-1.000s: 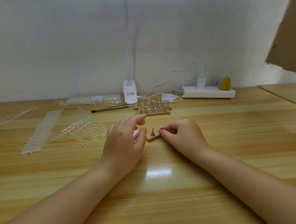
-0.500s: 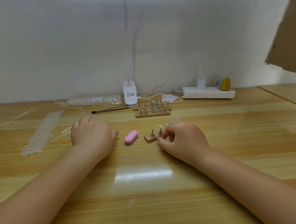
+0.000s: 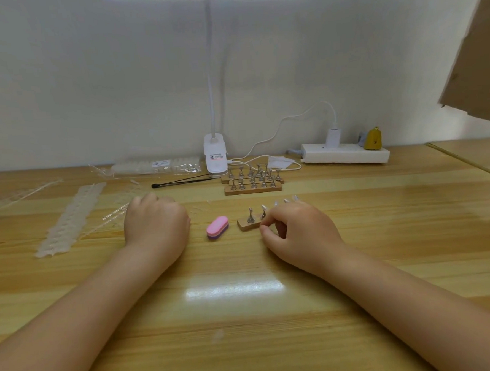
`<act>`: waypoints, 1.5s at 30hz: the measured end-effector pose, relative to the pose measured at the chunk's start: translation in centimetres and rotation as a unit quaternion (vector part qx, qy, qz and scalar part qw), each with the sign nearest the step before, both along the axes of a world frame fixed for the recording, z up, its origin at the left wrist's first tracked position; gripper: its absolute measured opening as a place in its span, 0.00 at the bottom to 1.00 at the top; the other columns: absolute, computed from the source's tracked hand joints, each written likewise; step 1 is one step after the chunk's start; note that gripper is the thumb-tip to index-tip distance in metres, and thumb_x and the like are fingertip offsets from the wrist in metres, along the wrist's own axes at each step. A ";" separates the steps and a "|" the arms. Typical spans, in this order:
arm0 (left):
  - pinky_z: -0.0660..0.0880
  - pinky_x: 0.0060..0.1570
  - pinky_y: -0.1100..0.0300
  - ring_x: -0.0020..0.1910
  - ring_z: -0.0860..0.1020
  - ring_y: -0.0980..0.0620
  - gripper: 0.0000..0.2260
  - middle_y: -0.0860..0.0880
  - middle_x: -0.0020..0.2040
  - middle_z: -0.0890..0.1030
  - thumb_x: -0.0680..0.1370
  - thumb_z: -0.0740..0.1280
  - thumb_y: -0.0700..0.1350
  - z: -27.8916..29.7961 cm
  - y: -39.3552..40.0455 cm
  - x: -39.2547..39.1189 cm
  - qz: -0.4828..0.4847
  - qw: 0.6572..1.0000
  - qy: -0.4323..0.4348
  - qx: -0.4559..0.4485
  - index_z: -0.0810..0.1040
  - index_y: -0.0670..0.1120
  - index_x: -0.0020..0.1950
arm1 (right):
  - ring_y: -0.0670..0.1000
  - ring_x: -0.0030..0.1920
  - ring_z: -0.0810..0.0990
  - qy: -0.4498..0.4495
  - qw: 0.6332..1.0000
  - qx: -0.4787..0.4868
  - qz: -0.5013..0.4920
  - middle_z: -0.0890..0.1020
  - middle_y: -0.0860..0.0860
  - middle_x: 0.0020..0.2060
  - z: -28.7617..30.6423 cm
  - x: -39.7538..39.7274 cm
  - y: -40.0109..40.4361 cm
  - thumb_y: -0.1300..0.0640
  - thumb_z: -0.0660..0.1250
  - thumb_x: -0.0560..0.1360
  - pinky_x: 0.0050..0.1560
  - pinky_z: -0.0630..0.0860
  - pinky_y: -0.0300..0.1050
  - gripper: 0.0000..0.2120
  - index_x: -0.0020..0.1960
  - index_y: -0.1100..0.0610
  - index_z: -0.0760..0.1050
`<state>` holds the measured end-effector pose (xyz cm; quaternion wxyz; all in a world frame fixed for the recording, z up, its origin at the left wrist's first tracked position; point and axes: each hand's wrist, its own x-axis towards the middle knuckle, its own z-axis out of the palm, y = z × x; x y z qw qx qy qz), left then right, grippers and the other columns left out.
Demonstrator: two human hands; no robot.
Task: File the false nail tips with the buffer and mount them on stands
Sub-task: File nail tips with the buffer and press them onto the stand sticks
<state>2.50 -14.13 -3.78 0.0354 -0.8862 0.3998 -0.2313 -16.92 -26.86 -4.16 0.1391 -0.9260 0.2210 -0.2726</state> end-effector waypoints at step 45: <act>0.66 0.55 0.52 0.54 0.74 0.44 0.15 0.49 0.54 0.81 0.76 0.61 0.41 1.1 -0.2 -3.6 -0.081 0.962 0.151 -0.212 0.79 0.52 0.60 | 0.37 0.31 0.77 -0.184 0.937 0.295 0.013 0.81 0.40 0.28 0.3 -0.1 -0.6 0.55 0.71 0.74 0.36 0.72 0.32 0.04 0.42 0.52 0.84</act>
